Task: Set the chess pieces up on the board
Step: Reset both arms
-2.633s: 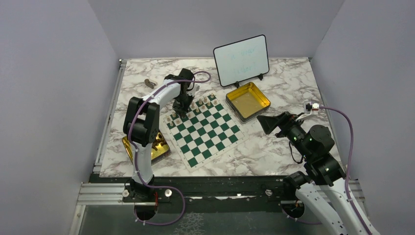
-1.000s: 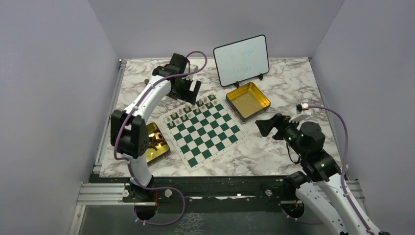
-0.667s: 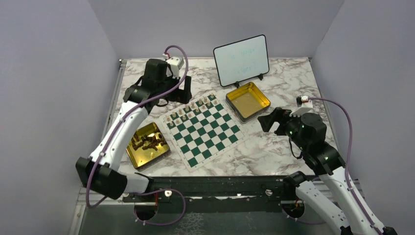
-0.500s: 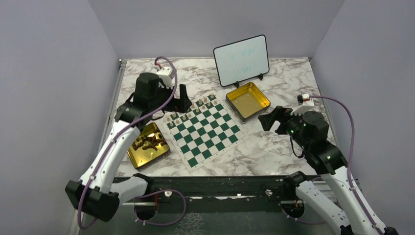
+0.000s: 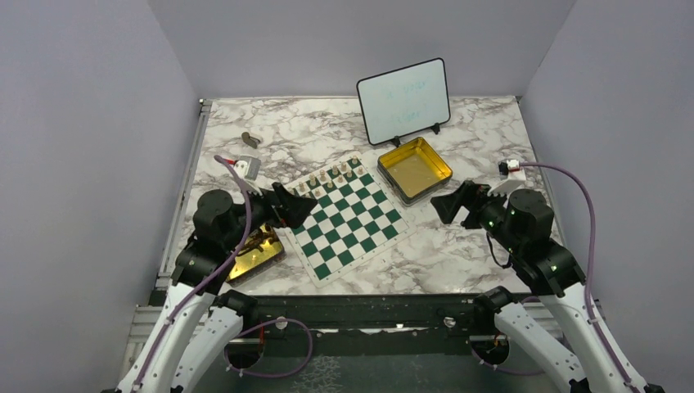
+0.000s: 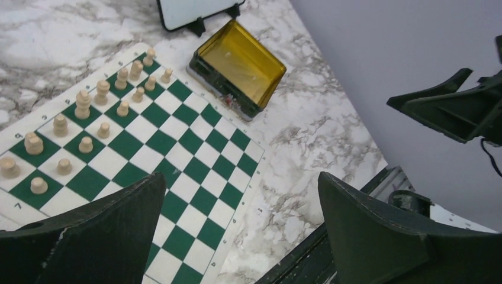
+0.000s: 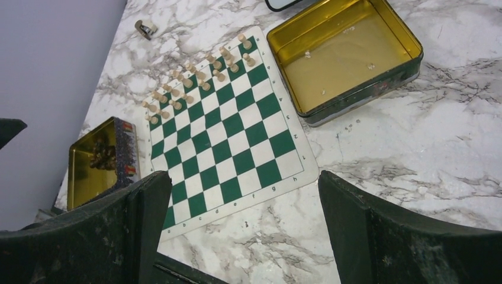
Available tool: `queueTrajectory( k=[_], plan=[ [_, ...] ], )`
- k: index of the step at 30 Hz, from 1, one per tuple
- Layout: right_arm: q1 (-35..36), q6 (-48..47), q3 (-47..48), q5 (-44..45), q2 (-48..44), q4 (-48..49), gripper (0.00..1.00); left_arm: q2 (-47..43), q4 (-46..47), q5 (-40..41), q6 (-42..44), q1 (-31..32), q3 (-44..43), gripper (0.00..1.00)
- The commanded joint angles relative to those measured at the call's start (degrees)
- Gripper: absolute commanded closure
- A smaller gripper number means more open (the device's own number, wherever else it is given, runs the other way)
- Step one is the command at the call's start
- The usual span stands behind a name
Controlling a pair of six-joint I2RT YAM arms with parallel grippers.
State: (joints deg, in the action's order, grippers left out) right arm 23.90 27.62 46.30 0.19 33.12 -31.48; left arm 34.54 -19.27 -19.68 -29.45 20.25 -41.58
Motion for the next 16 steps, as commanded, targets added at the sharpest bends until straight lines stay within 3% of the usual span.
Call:
queueTrajectory(
  k=[1, 16],
  plan=[
    [0.1, 1.0, 3.0, -1.4, -1.1, -1.4, 0.00, -2.4, 5.2, -2.2, -2.2, -0.3, 0.0, 0.01],
    [0.1, 1.8, 2.3, -2.2, -1.5, -1.0, 0.00, -3.1, 4.6, -3.6, -0.3, -0.3, -0.9, 0.01]
  ],
)
